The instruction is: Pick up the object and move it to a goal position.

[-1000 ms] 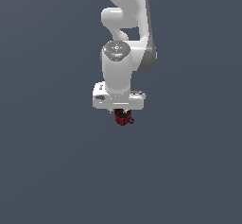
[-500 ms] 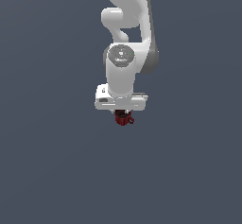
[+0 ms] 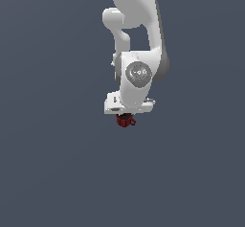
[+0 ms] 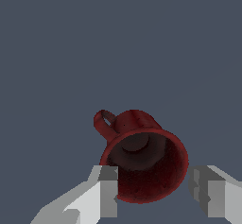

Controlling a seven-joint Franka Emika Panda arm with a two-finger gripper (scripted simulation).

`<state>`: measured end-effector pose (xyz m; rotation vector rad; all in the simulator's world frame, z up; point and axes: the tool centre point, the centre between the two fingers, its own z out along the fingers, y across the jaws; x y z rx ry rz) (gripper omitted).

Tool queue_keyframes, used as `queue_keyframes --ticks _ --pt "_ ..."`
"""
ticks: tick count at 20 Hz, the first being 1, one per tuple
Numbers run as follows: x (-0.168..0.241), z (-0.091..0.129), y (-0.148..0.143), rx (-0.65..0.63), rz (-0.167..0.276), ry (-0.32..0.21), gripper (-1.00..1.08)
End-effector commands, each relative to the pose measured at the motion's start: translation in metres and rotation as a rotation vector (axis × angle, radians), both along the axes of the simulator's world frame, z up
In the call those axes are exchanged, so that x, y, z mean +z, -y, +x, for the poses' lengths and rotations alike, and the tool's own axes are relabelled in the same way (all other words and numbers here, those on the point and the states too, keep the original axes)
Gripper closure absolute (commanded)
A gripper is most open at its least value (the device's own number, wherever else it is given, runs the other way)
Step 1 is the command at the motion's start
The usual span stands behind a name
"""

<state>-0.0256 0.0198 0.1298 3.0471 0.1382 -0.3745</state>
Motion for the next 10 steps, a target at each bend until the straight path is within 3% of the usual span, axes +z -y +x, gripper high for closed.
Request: queue_keyframes --ticks 1,10 --pt "-0.007 -0.006 -0.007 0.034 -0.02 -0.059 -0.2" --pt "-0.025 -0.026 -0.025 0.132 -0.092 -0.236 -0.2"
